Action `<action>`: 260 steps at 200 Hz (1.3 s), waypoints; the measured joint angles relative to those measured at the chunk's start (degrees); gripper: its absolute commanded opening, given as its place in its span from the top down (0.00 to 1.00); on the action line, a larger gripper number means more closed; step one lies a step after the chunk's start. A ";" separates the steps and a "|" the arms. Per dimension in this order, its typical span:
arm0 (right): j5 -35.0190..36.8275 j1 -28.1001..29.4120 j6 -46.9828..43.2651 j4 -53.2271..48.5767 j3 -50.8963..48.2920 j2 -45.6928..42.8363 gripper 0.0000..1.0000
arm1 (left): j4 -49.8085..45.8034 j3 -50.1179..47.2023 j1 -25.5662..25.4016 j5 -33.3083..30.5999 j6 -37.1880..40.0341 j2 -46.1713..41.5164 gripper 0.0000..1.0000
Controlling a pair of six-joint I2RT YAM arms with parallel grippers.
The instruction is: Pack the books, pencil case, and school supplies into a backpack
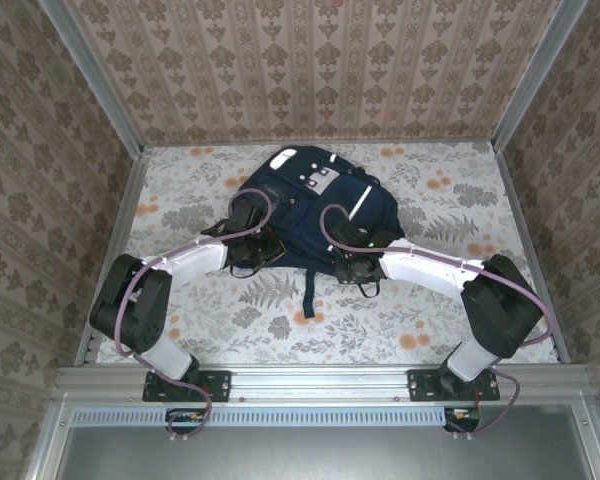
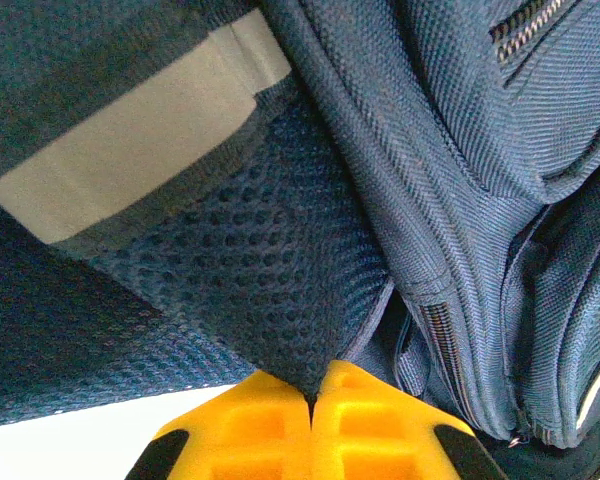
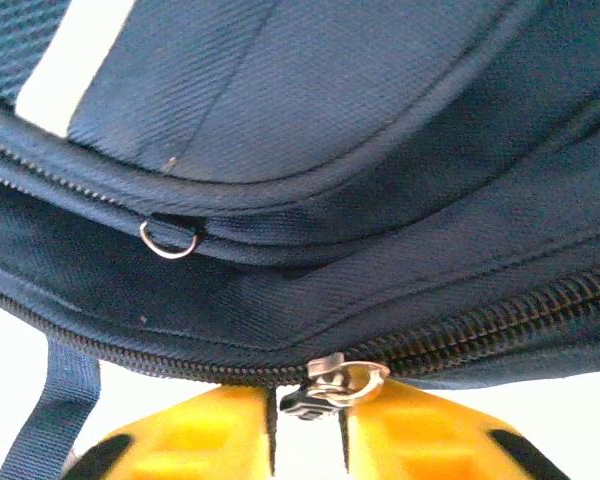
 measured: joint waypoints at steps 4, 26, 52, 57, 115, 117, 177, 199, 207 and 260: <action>0.02 0.00 -0.33 -0.02 -0.02 0.00 0.88 | 0.00 0.00 0.00 0.00 0.00 0.00 1.00; 0.63 -0.04 -0.46 -0.13 -0.13 -0.02 0.98 | 0.02 0.00 0.07 0.00 0.22 0.00 1.00; 1.22 0.02 -1.75 -0.81 -0.17 -0.44 1.00 | -0.09 0.17 0.42 0.44 1.11 0.07 1.00; 1.27 0.02 -2.14 -1.01 -0.17 -0.57 1.00 | -0.31 0.37 0.44 0.44 1.42 0.13 1.00; -0.90 0.00 -7.56 -1.79 -0.17 -2.58 1.00 | -2.67 3.91 2.23 0.85 6.03 2.64 1.00; -1.20 0.00 -7.72 -1.68 -0.17 -2.58 1.00 | -2.73 4.02 2.29 0.83 6.19 2.69 1.00; -13.20 0.31 -7.67 4.46 2.71 1.33 1.00 | -3.91 5.68 7.48 -3.65 10.08 1.97 0.52; -15.41 0.35 -7.34 5.27 4.87 4.15 1.00 | -3.08 3.96 8.17 -4.07 8.46 -1.97 0.43; -16.15 0.39 -7.21 5.38 5.46 4.81 1.00 | -2.08 2.47 8.02 -3.67 7.15 -3.76 0.42; -17.81 0.39 -6.58 5.46 6.38 5.35 1.00 | 6.60 -5.55 1.70 0.37 -3.72 -4.94 0.47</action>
